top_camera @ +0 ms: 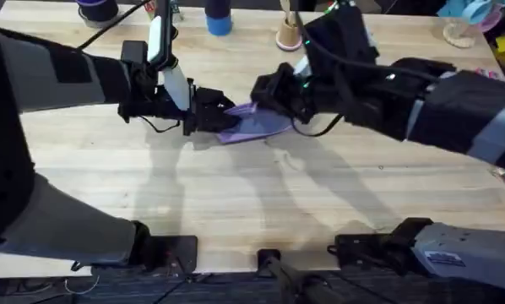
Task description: Unzip the bag, pick up the pens from the table one at a time and place them inside, then zip the bag closed.
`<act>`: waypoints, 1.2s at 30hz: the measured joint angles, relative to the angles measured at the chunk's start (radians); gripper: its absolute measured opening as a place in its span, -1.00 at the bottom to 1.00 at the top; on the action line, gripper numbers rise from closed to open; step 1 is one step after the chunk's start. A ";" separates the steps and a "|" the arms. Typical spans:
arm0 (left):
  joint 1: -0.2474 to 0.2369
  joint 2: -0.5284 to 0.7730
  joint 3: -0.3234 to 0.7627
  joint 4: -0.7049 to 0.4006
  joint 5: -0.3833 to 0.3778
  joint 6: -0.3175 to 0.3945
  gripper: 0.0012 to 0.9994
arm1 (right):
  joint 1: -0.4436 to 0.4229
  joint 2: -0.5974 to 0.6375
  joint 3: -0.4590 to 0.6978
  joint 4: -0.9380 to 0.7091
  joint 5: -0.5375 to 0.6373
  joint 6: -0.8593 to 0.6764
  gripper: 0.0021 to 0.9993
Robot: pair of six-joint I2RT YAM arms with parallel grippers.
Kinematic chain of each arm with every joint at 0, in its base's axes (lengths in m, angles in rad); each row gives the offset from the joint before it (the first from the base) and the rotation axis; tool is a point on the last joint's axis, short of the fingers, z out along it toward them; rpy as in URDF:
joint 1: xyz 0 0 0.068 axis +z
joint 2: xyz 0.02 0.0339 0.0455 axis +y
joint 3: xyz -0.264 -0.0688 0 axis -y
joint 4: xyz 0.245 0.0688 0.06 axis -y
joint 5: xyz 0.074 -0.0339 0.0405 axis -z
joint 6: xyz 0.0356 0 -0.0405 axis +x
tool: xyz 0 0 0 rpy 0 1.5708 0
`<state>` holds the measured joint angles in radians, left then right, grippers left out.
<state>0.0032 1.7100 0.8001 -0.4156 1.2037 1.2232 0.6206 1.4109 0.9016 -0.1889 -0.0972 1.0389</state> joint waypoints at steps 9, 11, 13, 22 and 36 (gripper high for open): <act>0.000 0.000 0.000 0.009 -0.001 0.000 -0.92 | -0.144 0.000 0.000 -0.025 -0.075 -0.053 -0.94; -0.002 0.000 0.000 0.009 0.001 0.000 -0.92 | -0.170 0.000 0.000 -0.026 -0.095 -0.061 -0.94; -0.006 0.000 0.000 0.011 0.002 0.000 -0.92 | -0.195 0.000 0.000 -0.028 -0.120 -0.072 -0.94; -0.005 0.000 0.000 0.009 0.005 -0.001 -0.92 | -0.355 0.000 0.000 -0.038 -0.105 -0.142 -0.94; -0.012 0.000 0.000 0.004 0.011 -0.001 -0.92 | -0.463 0.000 0.000 -0.137 -0.152 -0.210 -0.94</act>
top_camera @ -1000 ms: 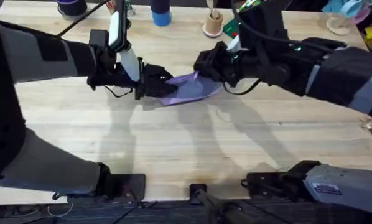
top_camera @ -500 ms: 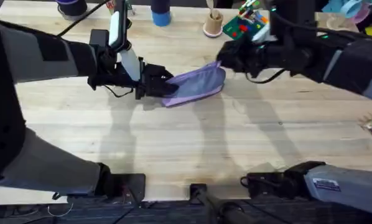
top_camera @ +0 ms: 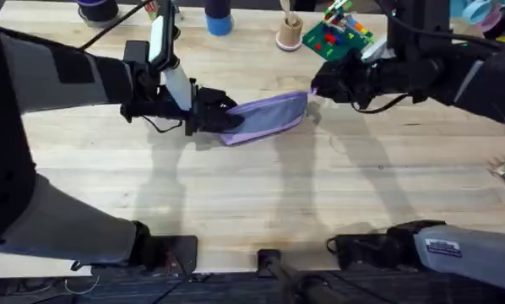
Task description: Unzip the bag, pick up the pens from the table one at a time and place them inside, then zip the bag closed.
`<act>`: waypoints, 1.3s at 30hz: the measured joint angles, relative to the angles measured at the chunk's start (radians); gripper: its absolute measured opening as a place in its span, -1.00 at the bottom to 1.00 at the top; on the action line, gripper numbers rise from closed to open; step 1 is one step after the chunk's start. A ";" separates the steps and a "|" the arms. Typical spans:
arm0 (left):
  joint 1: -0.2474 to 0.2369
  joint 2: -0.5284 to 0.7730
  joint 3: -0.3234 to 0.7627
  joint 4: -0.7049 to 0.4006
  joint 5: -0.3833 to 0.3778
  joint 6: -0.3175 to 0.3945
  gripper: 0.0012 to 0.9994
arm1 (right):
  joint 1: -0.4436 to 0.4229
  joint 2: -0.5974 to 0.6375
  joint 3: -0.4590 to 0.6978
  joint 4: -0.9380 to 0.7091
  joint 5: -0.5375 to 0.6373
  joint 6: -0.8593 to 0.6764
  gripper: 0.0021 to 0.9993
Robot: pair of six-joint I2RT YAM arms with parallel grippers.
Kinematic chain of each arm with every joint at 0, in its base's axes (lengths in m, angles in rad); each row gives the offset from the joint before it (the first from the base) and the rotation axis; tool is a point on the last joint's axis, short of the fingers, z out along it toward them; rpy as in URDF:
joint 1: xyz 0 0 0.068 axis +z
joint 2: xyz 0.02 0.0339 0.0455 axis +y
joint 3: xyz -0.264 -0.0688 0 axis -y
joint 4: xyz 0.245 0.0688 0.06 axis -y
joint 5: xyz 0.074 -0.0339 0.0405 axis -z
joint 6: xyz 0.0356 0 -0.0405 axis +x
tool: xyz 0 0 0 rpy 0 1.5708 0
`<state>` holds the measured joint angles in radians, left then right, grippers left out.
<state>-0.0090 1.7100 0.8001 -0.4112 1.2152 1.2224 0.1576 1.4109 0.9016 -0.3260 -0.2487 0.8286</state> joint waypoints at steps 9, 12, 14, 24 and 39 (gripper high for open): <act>-0.006 0.000 0.000 0.000 -0.003 0.000 -0.92 | -0.037 0.088 0.013 -0.056 -0.022 -0.021 -0.94; -0.009 0.000 0.000 0.000 -0.005 0.000 -0.92 | -0.039 0.134 0.018 -0.054 -0.033 -0.022 -0.94; -0.010 0.000 0.000 0.000 -0.006 0.000 -0.92 | -0.040 0.152 0.019 -0.049 -0.036 -0.022 -0.94; -0.010 0.000 0.000 0.000 -0.007 0.000 -0.92 | -0.043 0.127 0.019 -0.001 -0.032 -0.026 -0.94; 0.006 0.000 0.000 -0.008 -0.006 0.000 -0.92 | -0.090 -0.163 0.019 -0.053 -0.001 -0.244 0.99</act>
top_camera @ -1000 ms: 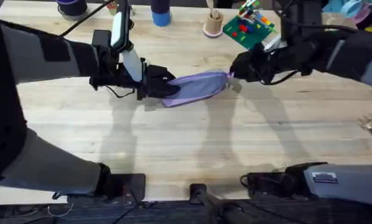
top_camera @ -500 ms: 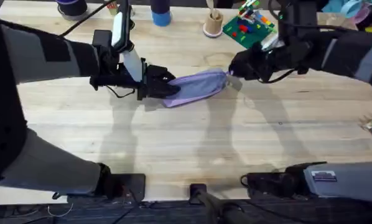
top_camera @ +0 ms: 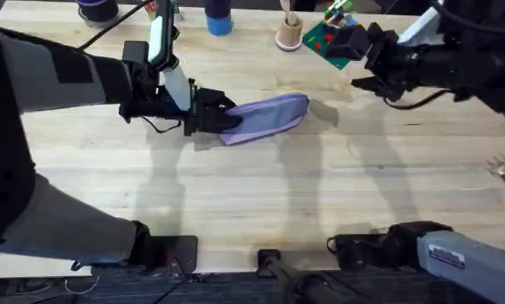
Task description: Unzip the bag, pick up the pens from the table one at a time and place them inside, then zip the bag closed.
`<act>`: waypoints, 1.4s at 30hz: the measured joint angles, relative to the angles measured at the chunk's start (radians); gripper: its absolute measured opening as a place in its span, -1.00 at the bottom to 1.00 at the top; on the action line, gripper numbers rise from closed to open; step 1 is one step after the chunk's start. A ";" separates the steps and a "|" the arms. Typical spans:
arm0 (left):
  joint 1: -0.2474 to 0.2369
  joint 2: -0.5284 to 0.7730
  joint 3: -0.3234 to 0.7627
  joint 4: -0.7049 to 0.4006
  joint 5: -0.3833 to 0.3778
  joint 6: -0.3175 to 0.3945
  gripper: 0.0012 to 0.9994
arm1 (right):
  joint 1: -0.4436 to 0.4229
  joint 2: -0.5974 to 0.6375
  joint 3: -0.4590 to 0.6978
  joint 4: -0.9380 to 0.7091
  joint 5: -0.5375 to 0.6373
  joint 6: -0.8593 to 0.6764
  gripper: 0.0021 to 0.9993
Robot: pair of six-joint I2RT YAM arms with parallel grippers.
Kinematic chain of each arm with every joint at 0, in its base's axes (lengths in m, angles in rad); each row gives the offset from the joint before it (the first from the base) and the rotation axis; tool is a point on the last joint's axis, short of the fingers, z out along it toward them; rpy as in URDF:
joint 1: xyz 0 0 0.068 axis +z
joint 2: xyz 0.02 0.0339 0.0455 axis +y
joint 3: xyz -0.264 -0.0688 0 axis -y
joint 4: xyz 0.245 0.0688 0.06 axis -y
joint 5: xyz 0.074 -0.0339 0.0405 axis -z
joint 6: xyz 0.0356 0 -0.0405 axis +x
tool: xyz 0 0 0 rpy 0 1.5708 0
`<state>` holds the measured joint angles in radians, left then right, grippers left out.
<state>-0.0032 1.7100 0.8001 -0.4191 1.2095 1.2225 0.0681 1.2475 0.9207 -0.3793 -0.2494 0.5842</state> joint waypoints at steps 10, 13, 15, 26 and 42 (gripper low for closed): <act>0.000 0.000 0.000 0.000 0.000 0.000 -0.90 | 0.071 -0.188 0.000 -0.159 0.002 -0.223 0.99; 0.001 0.000 0.000 0.000 0.002 0.002 -0.47 | 0.076 -0.217 0.000 -0.175 0.002 -0.260 0.99; 0.002 0.000 0.000 -0.001 0.003 0.000 0.14 | 0.076 -0.229 0.000 -0.178 0.002 -0.274 0.99; 0.003 0.000 0.000 0.013 0.003 -0.001 0.99 | 0.076 -0.235 0.000 -0.178 0.004 -0.303 0.99; 0.003 -0.347 0.029 -0.199 -0.297 -0.284 0.99 | 0.076 -0.312 0.000 -0.243 0.017 -0.457 0.99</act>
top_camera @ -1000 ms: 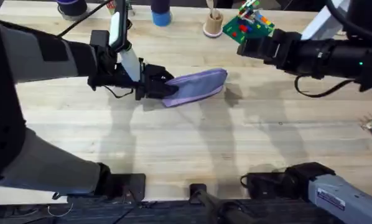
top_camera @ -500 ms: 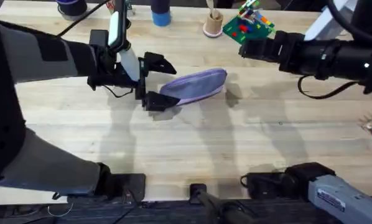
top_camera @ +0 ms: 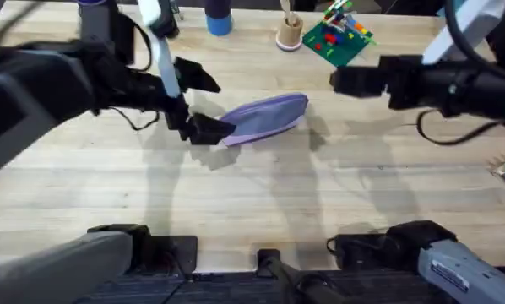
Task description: Unzip the bag, pick up the pens from the table one at a time and place them inside, then zip the bag closed.
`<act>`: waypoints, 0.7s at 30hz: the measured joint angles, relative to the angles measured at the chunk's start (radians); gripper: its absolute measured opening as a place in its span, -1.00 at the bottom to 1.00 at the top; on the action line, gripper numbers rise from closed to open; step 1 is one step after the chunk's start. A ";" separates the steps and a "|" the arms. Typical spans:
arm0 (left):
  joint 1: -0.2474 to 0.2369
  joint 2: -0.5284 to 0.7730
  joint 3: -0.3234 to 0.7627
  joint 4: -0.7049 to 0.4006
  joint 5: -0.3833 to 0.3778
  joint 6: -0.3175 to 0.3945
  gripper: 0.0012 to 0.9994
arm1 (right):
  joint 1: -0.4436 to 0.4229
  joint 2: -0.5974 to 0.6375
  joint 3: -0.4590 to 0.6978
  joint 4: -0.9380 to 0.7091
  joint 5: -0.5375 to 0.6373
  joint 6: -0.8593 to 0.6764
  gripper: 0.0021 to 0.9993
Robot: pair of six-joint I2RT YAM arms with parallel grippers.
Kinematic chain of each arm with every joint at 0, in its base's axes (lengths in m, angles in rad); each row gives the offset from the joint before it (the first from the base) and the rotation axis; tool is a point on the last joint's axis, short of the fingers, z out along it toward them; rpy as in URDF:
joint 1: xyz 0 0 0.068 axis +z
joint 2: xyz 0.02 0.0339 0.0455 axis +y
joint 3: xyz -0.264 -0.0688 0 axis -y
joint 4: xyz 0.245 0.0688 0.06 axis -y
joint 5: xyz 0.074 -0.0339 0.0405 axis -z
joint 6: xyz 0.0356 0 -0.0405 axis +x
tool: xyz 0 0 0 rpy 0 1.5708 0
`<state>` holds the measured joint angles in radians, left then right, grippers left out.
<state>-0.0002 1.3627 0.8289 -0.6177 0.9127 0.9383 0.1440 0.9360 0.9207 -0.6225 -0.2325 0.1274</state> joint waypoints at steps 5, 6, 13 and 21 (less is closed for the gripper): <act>0.000 -0.186 0.062 -0.146 -0.138 -0.163 0.99 | 0.000 -0.054 0.000 -0.130 0.000 -0.040 0.99; 0.000 -0.220 0.070 -0.165 -0.160 -0.195 0.99 | 0.000 -0.059 0.000 -0.150 0.000 -0.045 0.99; 0.000 -0.445 0.091 -0.287 -0.266 -0.420 0.99 | 0.000 -0.066 0.000 -0.278 0.000 -0.057 0.99; 0.000 -0.591 0.091 -0.403 -0.298 -0.591 0.99 | 0.000 -0.066 0.000 -0.332 0.000 -0.058 0.99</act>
<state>-0.0002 0.7714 0.9195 -1.0208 0.6147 0.3475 0.1440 0.8696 0.9207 -0.9543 -0.2325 0.0696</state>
